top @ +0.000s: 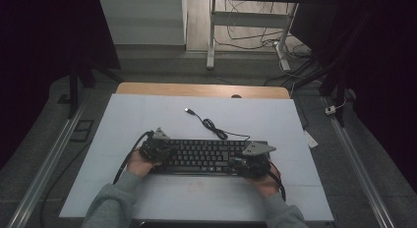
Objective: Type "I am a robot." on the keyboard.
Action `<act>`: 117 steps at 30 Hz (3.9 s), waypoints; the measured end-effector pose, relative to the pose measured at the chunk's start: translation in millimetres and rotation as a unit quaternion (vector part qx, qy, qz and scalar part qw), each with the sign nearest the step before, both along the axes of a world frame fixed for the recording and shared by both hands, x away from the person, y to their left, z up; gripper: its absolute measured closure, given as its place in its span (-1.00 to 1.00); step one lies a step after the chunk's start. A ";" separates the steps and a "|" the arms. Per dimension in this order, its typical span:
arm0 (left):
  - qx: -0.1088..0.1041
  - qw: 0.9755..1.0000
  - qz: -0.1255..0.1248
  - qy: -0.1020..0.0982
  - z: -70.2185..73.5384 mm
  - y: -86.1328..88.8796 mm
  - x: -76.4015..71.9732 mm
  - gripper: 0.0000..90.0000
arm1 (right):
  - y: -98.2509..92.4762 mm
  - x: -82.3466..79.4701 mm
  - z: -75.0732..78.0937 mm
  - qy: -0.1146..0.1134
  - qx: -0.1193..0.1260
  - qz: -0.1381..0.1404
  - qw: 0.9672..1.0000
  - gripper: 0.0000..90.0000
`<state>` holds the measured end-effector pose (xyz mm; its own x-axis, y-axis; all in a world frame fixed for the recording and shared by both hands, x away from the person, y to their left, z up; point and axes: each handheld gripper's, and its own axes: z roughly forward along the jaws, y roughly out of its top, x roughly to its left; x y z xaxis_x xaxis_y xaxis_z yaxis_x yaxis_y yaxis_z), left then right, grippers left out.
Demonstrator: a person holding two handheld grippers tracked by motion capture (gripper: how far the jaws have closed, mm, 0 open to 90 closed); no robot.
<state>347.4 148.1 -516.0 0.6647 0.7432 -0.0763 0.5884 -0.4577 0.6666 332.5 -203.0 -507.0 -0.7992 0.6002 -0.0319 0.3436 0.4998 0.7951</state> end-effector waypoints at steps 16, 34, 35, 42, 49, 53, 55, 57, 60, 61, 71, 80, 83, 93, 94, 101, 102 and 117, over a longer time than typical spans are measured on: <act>0.002 0.999 -0.004 -0.033 4.5 -1.3 -5.6 0.98 | -0.6 0.1 0.3 -0.003 -0.001 -0.001 1.000 0.11; -0.050 0.998 0.020 -0.020 17.3 23.9 -23.6 0.39 | 0.3 0.1 -0.4 -0.002 -0.003 0.001 1.000 0.11; -0.051 0.998 0.022 -0.021 18.0 25.3 -25.0 0.34 | 0.5 0.2 -0.6 -0.002 -0.004 0.001 1.000 0.11; -0.050 0.998 0.034 -0.012 17.5 30.0 -31.0 0.06 | 2.2 0.1 -1.7 -0.002 -0.004 0.003 1.000 0.11; -0.043 0.998 0.036 -0.009 16.4 28.4 -30.7 -0.04 | 2.5 0.2 -2.0 -0.001 -0.003 0.004 1.000 0.11; -0.053 0.998 0.036 -0.003 16.6 28.3 -30.3 -0.08 | 2.7 0.1 -1.9 -0.001 -0.002 0.004 1.000 0.11; -0.062 0.997 0.037 -0.001 17.7 28.6 -30.4 -0.09 | 3.0 0.0 -1.7 -0.001 -0.001 0.004 1.000 0.11; -0.063 0.997 0.038 -0.002 18.4 28.4 -30.8 -0.09 | 3.2 0.0 -1.3 -0.002 -0.001 0.004 1.000 0.11; -0.059 0.997 0.039 -0.004 18.2 27.4 -31.1 -0.10 | 4.1 0.3 -1.0 -0.003 0.000 0.005 1.000 0.12; -0.058 0.998 0.039 -0.004 18.0 26.8 -31.1 -0.10 | 4.6 0.4 -0.8 -0.004 0.001 0.006 1.000 0.12; -0.042 0.999 0.034 -0.003 15.6 23.2 -30.8 -0.12 | 11.7 2.5 4.7 -0.003 0.013 0.016 1.000 0.26; -0.036 0.999 0.030 -0.001 14.3 21.3 -30.6 -0.13 | 17.8 6.1 10.2 0.016 0.053 0.035 0.998 0.96; -0.037 0.999 0.029 0.000 14.3 21.0 -30.7 -0.13 | 21.7 7.0 12.0 0.017 0.056 0.043 0.997 0.99; -0.030 0.999 0.023 0.004 12.4 18.0 -30.4 -0.14 | 35.1 14.1 10.2 0.019 0.056 0.041 0.997 0.99; -0.029 0.999 0.022 0.005 12.1 17.6 -30.4 -0.14 | 36.3 14.8 9.9 0.020 0.053 0.041 0.998 0.99; -0.024 1.000 0.018 0.008 10.5 16.7 -29.9 -0.15 | 43.9 21.2 9.9 0.018 0.053 0.040 0.998 0.99; -0.023 1.000 0.019 0.008 10.2 16.6 -29.9 -0.16 | 45.1 22.2 10.0 0.019 0.051 0.040 0.998 0.99; -0.016 1.000 0.013 0.011 7.6 13.8 -30.1 -0.17 | 57.7 27.2 6.9 0.023 0.049 0.051 0.997 0.97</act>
<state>317.4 161.9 -508.4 0.6437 0.7566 -0.1152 0.6146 -0.4214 0.6668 359.6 -145.3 -500.2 -0.8551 0.5148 0.0610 0.3329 0.4551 0.8259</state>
